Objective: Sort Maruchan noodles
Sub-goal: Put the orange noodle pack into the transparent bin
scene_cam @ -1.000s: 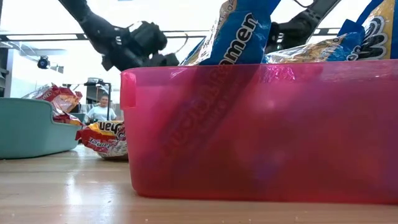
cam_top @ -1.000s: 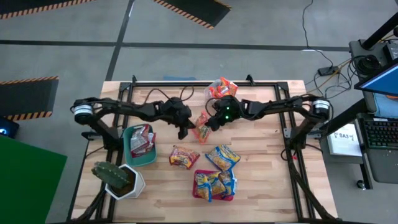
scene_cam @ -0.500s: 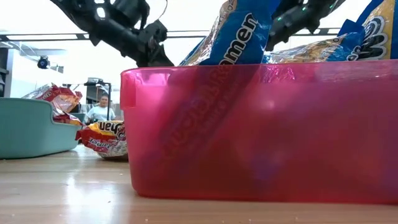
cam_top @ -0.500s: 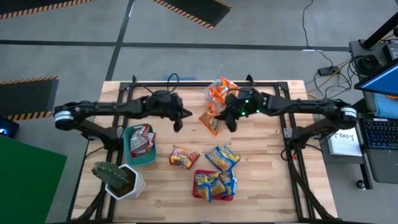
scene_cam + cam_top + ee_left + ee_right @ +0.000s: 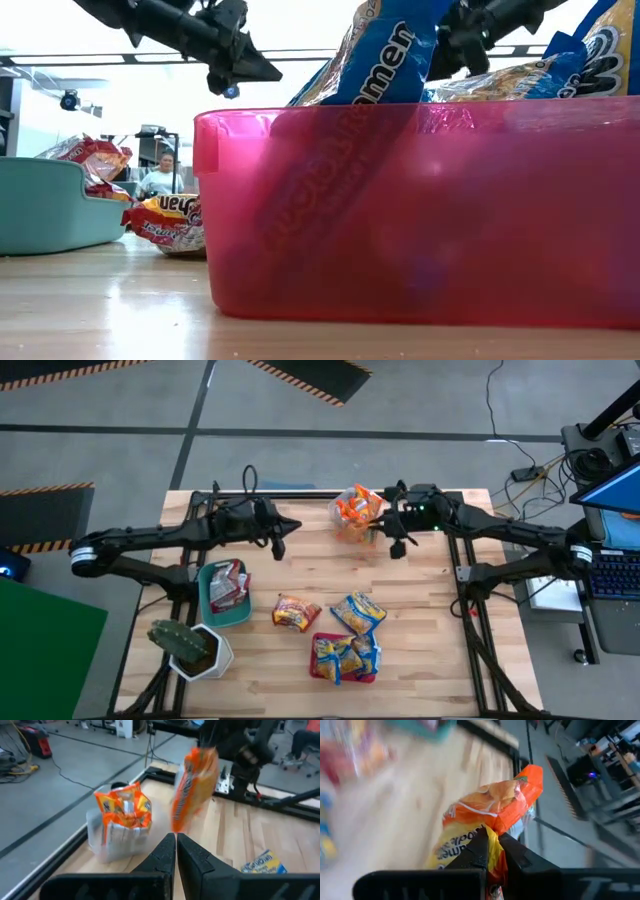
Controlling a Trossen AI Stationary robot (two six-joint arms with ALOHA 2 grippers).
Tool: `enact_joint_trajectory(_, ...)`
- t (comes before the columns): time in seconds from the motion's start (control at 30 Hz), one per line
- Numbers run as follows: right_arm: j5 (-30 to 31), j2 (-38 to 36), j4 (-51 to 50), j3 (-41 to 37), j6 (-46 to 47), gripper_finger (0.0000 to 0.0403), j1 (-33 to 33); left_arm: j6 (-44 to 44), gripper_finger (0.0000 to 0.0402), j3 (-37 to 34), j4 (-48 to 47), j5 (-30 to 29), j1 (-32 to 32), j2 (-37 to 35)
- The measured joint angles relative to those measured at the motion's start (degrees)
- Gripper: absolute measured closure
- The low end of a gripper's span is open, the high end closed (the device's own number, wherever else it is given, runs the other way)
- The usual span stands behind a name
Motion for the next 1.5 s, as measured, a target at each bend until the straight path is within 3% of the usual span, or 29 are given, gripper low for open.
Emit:
enact_joint_trajectory(0.2,6.5,0.8,-9.5,1.7,-18.3,0.0392,-4.5,-1.7,0.0402,0.0,0.0,-1.6,0.0,-2.0)
enact_joint_trajectory(0.6,7.7,9.7,-12.7,7.6,-50.4,0.0392,-9.0,-5.8,0.0402,0.0,0.0,-1.9,0.0,-2.2)
enact_joint_trajectory(0.8,4.8,13.3,-12.5,9.9,-54.7,0.0392,-9.1,-6.5,0.0402,0.0,0.0,-1.9,0.0,-2.2)
enact_joint_trajectory(1.33,4.8,20.3,-8.5,9.5,-70.8,0.0392,-9.0,-7.2,0.0402,0.0,0.0,-3.4,0.0,-2.2)
enact_joint_trajectory(1.5,4.7,20.4,-8.0,9.1,-66.9,0.0392,-9.4,-7.1,0.0402,0.0,0.0,-3.4,0.0,-2.2)
